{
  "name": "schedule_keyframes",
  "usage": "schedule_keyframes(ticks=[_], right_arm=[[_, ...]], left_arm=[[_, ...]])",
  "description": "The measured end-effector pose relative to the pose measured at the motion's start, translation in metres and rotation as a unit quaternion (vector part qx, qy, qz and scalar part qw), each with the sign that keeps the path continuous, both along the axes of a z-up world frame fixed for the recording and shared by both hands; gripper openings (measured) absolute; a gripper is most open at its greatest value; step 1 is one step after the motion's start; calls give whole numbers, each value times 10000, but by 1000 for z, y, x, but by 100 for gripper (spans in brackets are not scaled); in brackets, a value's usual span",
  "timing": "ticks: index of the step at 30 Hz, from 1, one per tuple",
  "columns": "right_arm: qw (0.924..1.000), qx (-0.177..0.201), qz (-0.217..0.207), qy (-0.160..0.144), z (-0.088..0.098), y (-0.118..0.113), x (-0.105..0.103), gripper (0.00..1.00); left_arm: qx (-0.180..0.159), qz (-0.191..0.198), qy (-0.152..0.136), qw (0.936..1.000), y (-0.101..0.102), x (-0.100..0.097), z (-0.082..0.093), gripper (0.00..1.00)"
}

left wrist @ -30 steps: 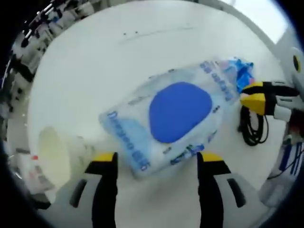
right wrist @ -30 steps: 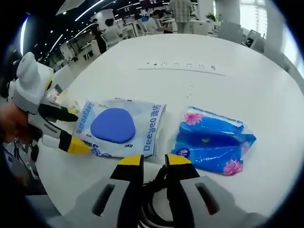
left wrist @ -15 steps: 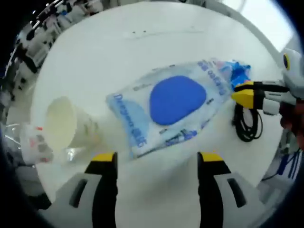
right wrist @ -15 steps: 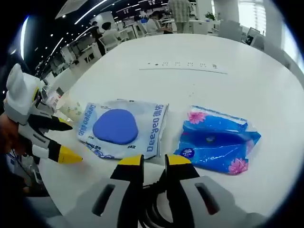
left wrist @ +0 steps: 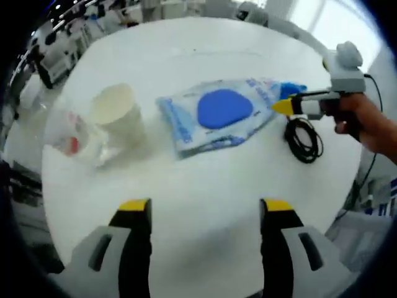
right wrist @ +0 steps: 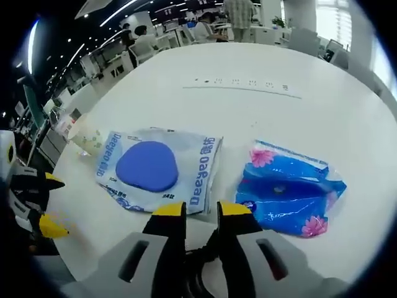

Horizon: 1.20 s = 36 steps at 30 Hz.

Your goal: Arrange the tabletop items into an orderly group along one side of the table until the central work area is clear of visible clutter.

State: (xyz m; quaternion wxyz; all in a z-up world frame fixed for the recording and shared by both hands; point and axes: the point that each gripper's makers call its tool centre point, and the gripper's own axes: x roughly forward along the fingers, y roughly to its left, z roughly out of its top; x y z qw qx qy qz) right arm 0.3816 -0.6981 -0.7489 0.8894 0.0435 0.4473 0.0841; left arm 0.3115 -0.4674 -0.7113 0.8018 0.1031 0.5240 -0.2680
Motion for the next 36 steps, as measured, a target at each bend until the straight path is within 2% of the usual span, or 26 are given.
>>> schedule_keyframes(ticks=[3,4,7,12,18,22,25,30,34,36], right_arm=[[9999,58,-63,80,-6,1,2,17],[9999,77,-120,92,-7,1,3,16],[9988,331,-308,176,-9,4,3,8],[9979,365,-507,161,-9,3,4,4],[9960,329,-819,108,-7,7,5,1],[9916,519,-1179,127,-8,11,3,1],[9910,514,-1225,128,-9,13,2,1],[9903,497,-1293,83,14,28,-24,1],[9907,495,-1259,156,18,33,-30,2],[9930,355,-1117,142,20,33,-30,3]], left_arm=[[4,-12,-20,10000,4,-8,1,68],[3,-17,-22,10000,11,-17,3,68],[-54,79,-30,9999,20,-27,6,67],[-18,153,11,9999,36,-39,4,66],[-97,346,3,9994,47,-43,6,65],[-162,439,8,9989,50,-45,8,64],[-169,453,12,9988,52,-46,7,64],[-198,479,-12,9987,58,-47,9,64],[-258,489,-73,9984,60,-51,13,64],[-264,471,-71,9985,62,-54,13,64]])
